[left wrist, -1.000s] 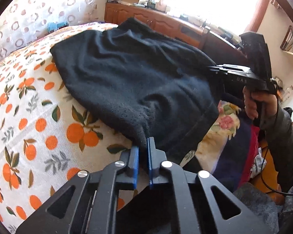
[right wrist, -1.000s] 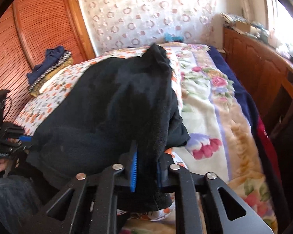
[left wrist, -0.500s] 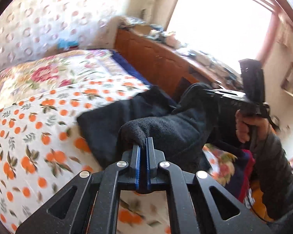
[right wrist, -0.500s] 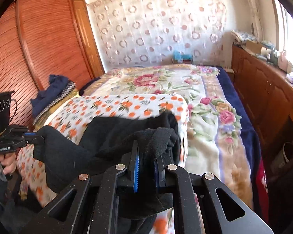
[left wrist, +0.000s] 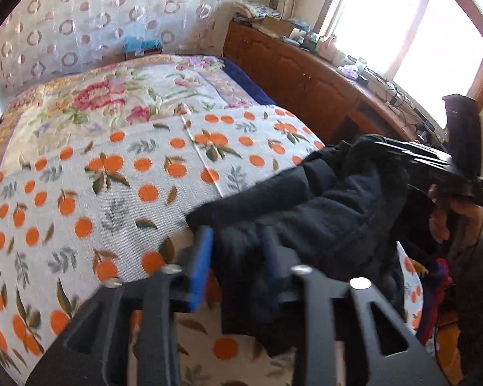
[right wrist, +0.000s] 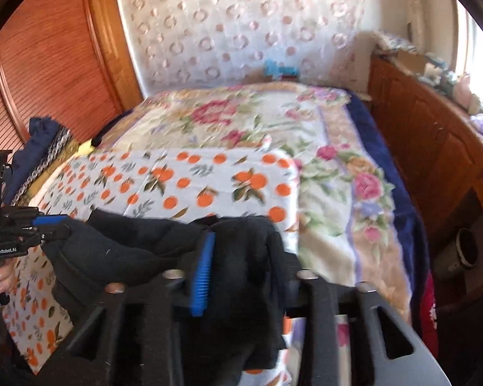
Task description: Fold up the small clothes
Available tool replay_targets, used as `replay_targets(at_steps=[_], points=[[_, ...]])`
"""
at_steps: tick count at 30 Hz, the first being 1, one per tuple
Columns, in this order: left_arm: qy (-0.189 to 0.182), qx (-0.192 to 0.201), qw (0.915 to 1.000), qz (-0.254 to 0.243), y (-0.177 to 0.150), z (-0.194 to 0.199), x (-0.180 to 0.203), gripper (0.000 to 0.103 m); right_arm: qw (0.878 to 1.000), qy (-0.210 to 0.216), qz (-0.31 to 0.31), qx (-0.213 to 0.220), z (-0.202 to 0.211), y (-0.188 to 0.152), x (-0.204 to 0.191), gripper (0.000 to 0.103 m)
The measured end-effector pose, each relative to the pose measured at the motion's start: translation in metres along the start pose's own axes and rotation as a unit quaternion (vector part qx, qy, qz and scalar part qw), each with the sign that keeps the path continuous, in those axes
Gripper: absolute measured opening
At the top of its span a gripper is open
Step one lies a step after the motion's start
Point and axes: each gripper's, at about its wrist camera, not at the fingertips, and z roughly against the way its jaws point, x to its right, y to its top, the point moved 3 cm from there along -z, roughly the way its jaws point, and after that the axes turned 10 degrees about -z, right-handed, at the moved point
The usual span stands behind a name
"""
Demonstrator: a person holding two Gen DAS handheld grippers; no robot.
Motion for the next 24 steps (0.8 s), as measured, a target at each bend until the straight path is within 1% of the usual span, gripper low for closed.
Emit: replay_targets(at_steps=[2, 5, 6, 7, 8, 9, 10, 12, 14, 15, 17, 18, 19, 20, 22, 24], points=[[-0.005, 0.007, 1.0000, -0.004, 0.005, 0.003, -0.004, 0.045, 1.000, -0.004, -0.002, 0.023, 0.017, 0.000, -0.003, 0.050], [0.000, 0.014, 0.9997, -0.020, 0.006, 0.012, -0.007, 0.047, 0.999, -0.013, -0.001, 0.045, 0.047, -0.018, -0.003, 0.050], [0.000, 0.020, 0.9995, -0.025, 0.006, 0.016, -0.008, 0.050, 0.999, -0.009, 0.000, 0.047, 0.055, -0.026, -0.004, 0.050], [0.001, 0.024, 0.9993, -0.029, 0.005, 0.020, -0.009, 0.065, 0.999, -0.006, -0.001, 0.046, 0.063, -0.035, -0.004, 0.050], [0.001, 0.029, 0.9992, -0.029, 0.002, 0.024, -0.010, 0.075, 0.999, -0.003, -0.004, 0.040, 0.068, -0.046, -0.005, 0.050], [-0.002, 0.033, 0.9990, -0.030, -0.001, 0.028, -0.011, 0.078, 1.000, 0.004, -0.005, 0.029, 0.068, -0.057, -0.006, 0.050], [-0.003, 0.031, 0.9990, -0.032, -0.003, 0.029, -0.011, 0.079, 1.000, 0.008, -0.005, 0.015, 0.069, -0.069, -0.007, 0.050], [-0.001, 0.026, 0.9989, -0.038, -0.010, 0.031, -0.011, 0.079, 1.000, 0.001, -0.007, -0.015, 0.063, -0.089, -0.010, 0.050], [0.003, 0.023, 0.9988, -0.043, -0.017, 0.032, -0.010, 0.079, 0.999, 0.001, -0.005, -0.047, 0.049, -0.105, -0.014, 0.050], [0.001, 0.020, 0.9988, -0.045, -0.021, 0.032, -0.009, 0.079, 0.998, -0.001, -0.005, -0.057, 0.043, -0.109, -0.016, 0.050], [0.000, 0.015, 0.9988, -0.047, -0.027, 0.032, -0.009, 0.079, 0.997, 0.011, -0.012, -0.073, 0.029, -0.112, -0.022, 0.050], [0.002, 0.014, 0.9988, -0.047, -0.029, 0.032, -0.009, 0.079, 0.996, 0.018, -0.015, -0.081, 0.023, -0.110, -0.025, 0.042], [0.004, 0.013, 0.9989, -0.044, -0.032, 0.033, -0.011, 0.079, 0.996, 0.033, -0.013, -0.083, 0.020, -0.105, -0.031, 0.030], [0.005, 0.013, 0.9990, -0.042, -0.034, 0.034, -0.013, 0.079, 0.995, 0.046, -0.005, -0.083, 0.015, -0.096, -0.037, 0.012], [0.006, 0.012, 0.9992, -0.036, -0.038, 0.037, -0.016, 0.079, 0.995, 0.061, 0.012, -0.072, 0.011, -0.078, -0.047, 0.005], [0.008, 0.011, 0.9994, -0.031, -0.042, 0.040, -0.018, 0.079, 0.995, 0.090, 0.002, -0.046, 0.007, -0.054, -0.051, 0.005]])
